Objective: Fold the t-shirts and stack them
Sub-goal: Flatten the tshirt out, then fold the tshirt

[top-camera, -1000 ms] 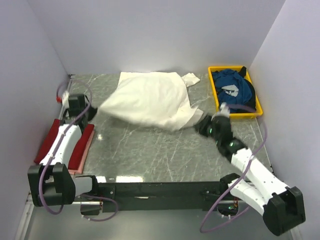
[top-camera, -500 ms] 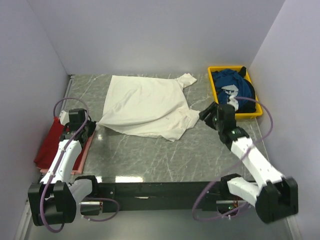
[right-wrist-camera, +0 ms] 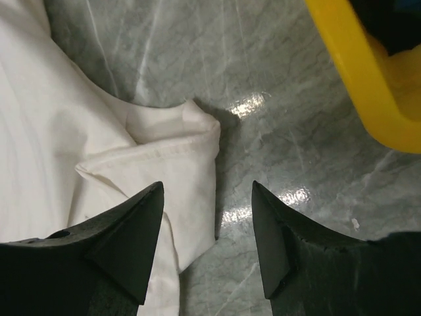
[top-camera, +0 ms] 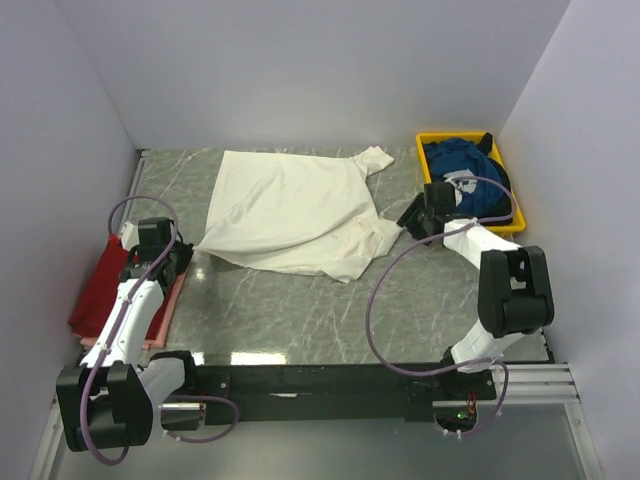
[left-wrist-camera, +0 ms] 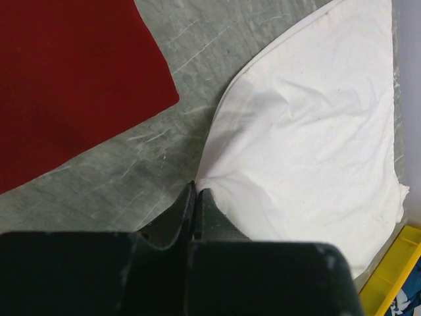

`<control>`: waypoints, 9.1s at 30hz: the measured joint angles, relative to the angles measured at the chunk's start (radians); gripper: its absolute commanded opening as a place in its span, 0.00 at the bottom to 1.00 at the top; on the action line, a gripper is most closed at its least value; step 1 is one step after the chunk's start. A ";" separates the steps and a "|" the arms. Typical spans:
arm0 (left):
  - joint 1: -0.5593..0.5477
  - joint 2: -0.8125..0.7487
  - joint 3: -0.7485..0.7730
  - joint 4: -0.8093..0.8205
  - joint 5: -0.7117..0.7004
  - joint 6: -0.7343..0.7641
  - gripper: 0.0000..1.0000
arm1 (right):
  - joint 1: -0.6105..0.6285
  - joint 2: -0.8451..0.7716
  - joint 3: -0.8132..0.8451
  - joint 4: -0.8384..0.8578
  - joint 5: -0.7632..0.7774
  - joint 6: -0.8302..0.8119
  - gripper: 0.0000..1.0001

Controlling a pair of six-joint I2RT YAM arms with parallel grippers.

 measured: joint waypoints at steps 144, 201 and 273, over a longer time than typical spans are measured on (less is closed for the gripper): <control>-0.051 -0.010 -0.148 0.132 -0.011 0.040 0.01 | 0.027 -0.282 -0.412 0.004 -0.063 0.063 0.37; -0.161 -0.129 -0.243 -0.053 -0.198 -0.127 0.68 | 0.045 -1.402 -0.257 -0.885 -0.283 0.099 0.00; -0.241 0.526 0.396 -0.343 -0.393 -0.268 0.01 | 0.045 -0.510 -0.056 -0.449 -0.193 -0.063 0.00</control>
